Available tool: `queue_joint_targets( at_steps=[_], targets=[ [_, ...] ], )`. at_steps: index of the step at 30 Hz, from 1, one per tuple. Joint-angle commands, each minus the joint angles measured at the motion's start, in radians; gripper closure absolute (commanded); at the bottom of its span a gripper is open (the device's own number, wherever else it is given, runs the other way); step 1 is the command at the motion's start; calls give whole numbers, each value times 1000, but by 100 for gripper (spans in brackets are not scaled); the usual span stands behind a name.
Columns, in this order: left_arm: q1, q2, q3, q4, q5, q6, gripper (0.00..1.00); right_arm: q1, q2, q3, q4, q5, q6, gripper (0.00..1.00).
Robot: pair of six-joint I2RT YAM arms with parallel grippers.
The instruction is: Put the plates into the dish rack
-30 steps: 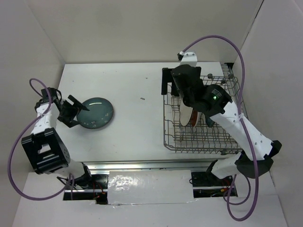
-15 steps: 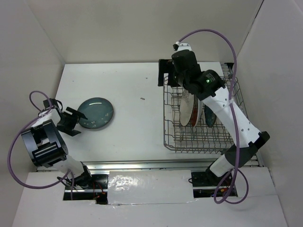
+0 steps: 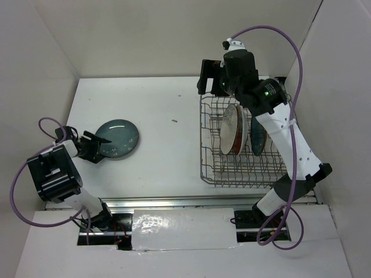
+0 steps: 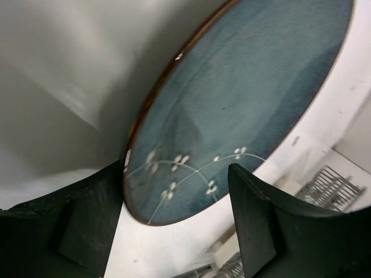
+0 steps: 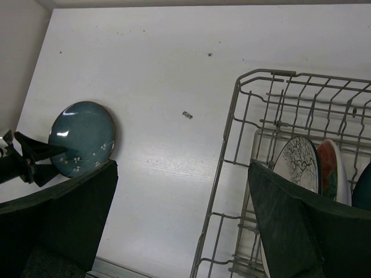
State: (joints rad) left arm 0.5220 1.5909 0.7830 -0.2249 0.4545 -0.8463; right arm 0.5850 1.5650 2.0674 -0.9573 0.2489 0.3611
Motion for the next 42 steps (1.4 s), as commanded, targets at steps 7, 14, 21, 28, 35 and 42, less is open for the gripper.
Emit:
queue_joint_targets(
  at_steps=[7,14,21,28,35,42],
  targets=[
    [7,44,-73,214,130,-79,23,-5,-20,-1,28,-11,-4,0],
    [7,50,-50,248,127,-99,55,-4,1,-30,38,-13,-5,0],
    [6,-21,-16,228,142,-60,100,-5,6,-56,57,-20,-31,0],
    [6,-8,134,142,331,79,100,-4,13,-63,75,-57,-36,0],
    [6,55,390,-11,562,207,100,9,56,-18,52,-114,-50,0],
    [-43,103,646,-238,731,360,100,12,122,76,3,-281,-79,0]
  ],
)
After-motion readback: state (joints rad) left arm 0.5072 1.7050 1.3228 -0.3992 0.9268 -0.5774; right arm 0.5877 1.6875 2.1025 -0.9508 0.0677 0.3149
